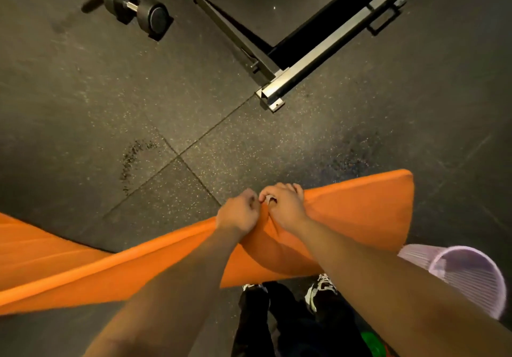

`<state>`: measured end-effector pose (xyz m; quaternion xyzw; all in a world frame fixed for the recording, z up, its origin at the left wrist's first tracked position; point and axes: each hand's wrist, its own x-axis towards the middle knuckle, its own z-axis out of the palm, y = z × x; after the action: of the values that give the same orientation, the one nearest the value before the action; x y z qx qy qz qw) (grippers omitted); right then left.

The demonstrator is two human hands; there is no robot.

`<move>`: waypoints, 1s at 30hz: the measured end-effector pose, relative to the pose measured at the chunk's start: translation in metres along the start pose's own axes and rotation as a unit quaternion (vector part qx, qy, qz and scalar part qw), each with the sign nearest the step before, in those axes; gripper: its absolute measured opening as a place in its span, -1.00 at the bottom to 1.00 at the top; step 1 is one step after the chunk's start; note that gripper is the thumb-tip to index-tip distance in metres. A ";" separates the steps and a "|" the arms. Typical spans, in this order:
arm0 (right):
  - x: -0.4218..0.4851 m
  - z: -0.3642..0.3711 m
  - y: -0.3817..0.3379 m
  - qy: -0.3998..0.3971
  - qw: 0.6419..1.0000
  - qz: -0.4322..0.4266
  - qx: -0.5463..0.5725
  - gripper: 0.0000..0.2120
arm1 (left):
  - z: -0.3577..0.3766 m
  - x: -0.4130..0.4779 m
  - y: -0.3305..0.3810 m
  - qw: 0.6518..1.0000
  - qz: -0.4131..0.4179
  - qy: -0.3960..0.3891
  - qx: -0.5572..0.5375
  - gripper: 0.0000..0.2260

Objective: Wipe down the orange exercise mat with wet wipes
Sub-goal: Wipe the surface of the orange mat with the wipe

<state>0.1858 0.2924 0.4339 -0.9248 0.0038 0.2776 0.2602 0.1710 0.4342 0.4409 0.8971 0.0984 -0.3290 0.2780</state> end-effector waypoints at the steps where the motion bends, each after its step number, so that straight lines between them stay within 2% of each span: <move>1: 0.013 0.003 0.002 0.013 1.000 -0.001 0.004 -0.74 | 0.000 0.013 -0.004 1.000 0.017 0.015 0.001 -0.87; 5: 0.064 0.009 0.004 0.063 0.997 0.000 0.038 -0.71 | -0.008 0.056 -0.012 0.990 0.112 0.080 -0.020 -0.79; 8: 0.091 0.007 0.004 0.108 0.991 0.012 0.077 -0.67 | -0.013 0.080 -0.010 0.977 0.155 0.130 0.060 -0.81; 11: 0.104 0.001 0.001 0.102 0.989 0.023 0.106 -0.63 | -0.012 0.095 -0.007 0.973 0.112 0.148 0.137 -0.80; 14: 0.110 -0.004 0.000 0.067 0.992 0.041 0.100 -0.59 | -0.010 0.104 -0.010 0.982 0.051 0.093 0.156 -0.65; 18: 0.118 0.001 0.006 0.024 0.992 0.081 0.099 -0.60 | -0.006 0.102 -0.011 0.996 0.009 0.026 0.086 -0.58; 23: 0.105 0.012 0.005 -0.009 0.983 0.120 0.136 -0.59 | 0.006 0.094 -0.010 0.999 0.020 0.018 -0.033 -0.58; 30: 0.086 0.009 0.027 -0.022 0.956 0.145 0.253 -0.59 | 0.046 0.088 0.018 0.987 0.025 -0.001 -0.158 -0.57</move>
<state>0.2493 0.2851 0.3702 -0.8118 0.2024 0.3224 0.4428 0.2204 0.3934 0.3629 0.8436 0.1267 -0.3035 0.4245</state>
